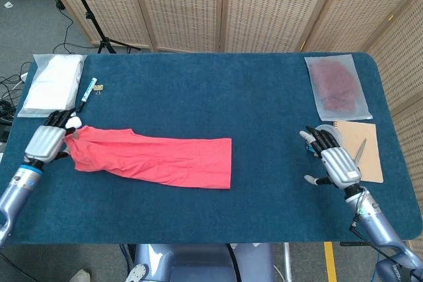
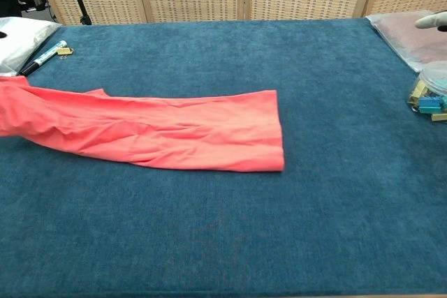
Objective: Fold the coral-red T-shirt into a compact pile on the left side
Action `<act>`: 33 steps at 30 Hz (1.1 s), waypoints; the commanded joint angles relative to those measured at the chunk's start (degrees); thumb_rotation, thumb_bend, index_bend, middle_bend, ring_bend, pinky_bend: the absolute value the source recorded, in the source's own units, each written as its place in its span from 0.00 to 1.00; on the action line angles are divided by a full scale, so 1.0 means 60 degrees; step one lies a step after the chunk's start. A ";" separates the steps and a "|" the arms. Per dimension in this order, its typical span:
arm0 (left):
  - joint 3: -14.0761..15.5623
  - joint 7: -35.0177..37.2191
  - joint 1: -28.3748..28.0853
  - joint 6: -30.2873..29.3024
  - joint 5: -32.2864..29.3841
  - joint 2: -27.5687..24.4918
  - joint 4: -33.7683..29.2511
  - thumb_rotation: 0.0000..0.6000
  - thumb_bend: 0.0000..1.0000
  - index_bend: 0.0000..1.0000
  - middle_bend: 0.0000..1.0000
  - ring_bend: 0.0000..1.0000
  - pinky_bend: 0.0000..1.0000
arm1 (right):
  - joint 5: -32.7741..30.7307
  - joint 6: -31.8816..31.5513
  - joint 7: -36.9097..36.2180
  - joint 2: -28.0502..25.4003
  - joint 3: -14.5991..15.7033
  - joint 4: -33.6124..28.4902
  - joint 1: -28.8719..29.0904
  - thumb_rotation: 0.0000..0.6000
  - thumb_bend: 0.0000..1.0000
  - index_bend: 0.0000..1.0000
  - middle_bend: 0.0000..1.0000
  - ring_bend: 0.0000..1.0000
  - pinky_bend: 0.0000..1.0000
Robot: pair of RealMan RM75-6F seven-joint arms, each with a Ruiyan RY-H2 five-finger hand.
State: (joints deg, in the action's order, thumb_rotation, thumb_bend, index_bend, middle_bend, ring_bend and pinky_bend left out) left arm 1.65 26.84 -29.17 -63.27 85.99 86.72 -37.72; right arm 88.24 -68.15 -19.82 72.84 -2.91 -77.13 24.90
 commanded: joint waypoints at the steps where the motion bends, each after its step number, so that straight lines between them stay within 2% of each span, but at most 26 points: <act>1: -0.0128 0.0440 0.0340 -0.0026 -0.0305 -0.0283 0.0272 1.00 0.57 0.73 0.00 0.00 0.00 | 0.0006 0.0008 0.0008 0.0003 0.0005 -0.0008 0.0006 1.00 0.13 0.00 0.00 0.00 0.00; 6: -0.0268 0.1060 0.0678 0.0355 -0.0658 -0.0343 0.1006 1.00 0.58 0.73 0.00 0.00 0.00 | 0.0029 0.0051 0.0050 0.0019 0.0032 -0.0033 0.0026 1.00 0.13 0.00 0.00 0.00 0.00; 16: -0.0623 0.2587 0.0901 0.2001 -0.1222 0.0306 0.3454 1.00 0.60 0.73 0.00 0.00 0.00 | -0.0006 0.0126 0.0160 0.0031 0.0049 -0.0072 0.0044 1.00 0.13 0.00 0.00 0.00 0.00; 21: -0.0660 0.2919 0.0907 0.2137 -0.1156 0.0519 0.3994 1.00 0.61 0.73 0.00 0.00 0.00 | -0.0021 0.0147 0.0171 0.0019 0.0051 -0.0088 0.0047 1.00 0.13 0.00 0.00 0.00 0.00; 24: -0.0634 0.3036 0.0907 0.1393 -0.0958 0.0589 0.4001 1.00 0.61 0.73 0.00 0.00 0.00 | -0.0018 0.0154 0.0167 0.0011 0.0058 -0.0110 0.0047 1.00 0.13 0.00 0.00 0.00 0.00; 27: -0.0582 0.2973 0.0829 0.0091 -0.0640 0.0585 0.3731 1.00 0.61 0.73 0.00 0.00 0.00 | -0.0012 0.0128 0.0154 -0.0015 0.0056 -0.0142 0.0038 1.00 0.13 0.00 0.00 0.00 0.00; 33: -0.0403 0.2056 0.0543 -0.1928 0.0049 0.0392 0.2730 1.00 0.61 0.73 0.00 0.00 0.00 | 0.0017 0.0072 0.0088 -0.0073 0.0051 -0.0196 0.0024 1.00 0.13 0.00 0.00 0.00 0.00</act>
State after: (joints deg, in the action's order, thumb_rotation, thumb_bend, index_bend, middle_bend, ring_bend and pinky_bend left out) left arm -1.51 42.45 -24.81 -69.49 83.57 89.70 -17.77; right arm 88.32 -67.69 -19.26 72.43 -2.60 -78.29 25.06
